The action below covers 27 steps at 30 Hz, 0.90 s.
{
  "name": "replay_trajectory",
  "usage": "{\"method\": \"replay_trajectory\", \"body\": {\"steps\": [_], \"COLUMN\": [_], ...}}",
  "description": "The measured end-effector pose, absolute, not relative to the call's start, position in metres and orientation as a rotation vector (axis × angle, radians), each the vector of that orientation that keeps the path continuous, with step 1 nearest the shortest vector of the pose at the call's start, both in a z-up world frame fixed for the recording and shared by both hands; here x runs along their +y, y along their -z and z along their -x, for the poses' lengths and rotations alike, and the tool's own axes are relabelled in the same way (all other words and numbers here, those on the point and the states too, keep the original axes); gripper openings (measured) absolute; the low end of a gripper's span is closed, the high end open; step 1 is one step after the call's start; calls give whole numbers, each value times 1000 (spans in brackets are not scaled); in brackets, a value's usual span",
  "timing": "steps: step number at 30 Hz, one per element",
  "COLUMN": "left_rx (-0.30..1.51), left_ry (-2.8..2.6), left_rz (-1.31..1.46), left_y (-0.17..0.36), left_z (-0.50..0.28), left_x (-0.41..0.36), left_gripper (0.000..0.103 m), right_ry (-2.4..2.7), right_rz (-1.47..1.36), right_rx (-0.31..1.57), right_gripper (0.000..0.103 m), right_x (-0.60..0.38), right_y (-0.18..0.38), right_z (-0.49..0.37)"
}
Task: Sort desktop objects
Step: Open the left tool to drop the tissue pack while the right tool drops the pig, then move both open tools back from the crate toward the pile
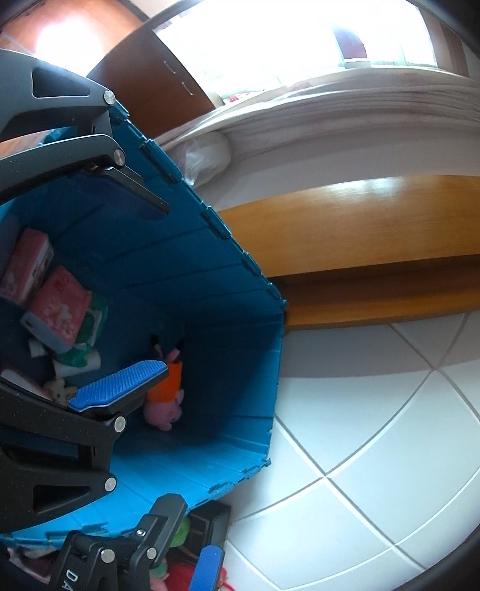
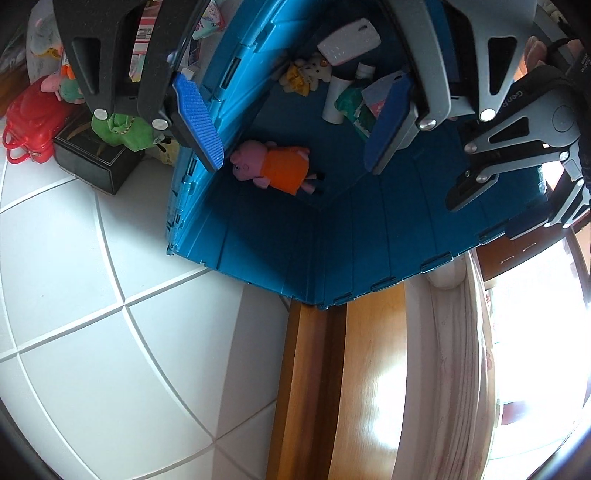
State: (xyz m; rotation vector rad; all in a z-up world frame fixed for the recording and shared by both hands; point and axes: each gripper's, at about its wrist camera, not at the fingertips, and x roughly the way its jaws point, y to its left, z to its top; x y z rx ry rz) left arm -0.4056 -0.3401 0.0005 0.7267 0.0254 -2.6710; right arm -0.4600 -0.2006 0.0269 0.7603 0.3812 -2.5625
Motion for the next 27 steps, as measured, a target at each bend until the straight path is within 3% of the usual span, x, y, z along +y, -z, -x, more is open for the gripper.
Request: {"method": "replay_trajectory", "body": {"steps": [13, 15, 17, 27], "left_rx": [56, 63, 68, 46], "left_ry": [2717, 2725, 2741, 2858], "left_rz": [-727, -731, -735, -741], "left_y": [-13, -12, -12, -11], "left_z": [373, 367, 362, 341], "left_x": [-310, -303, -292, -204], "left_gripper": [79, 80, 80, 84], "right_ry": [2603, 2613, 2628, 2747], "right_rz": [-732, -735, -735, -761], "right_rx": [364, 357, 349, 263], "right_gripper": [80, 84, 96, 103], "right_x": [-168, -158, -145, -45], "right_y": [-41, -41, -39, -31], "right_z": [416, 409, 401, 360]}}
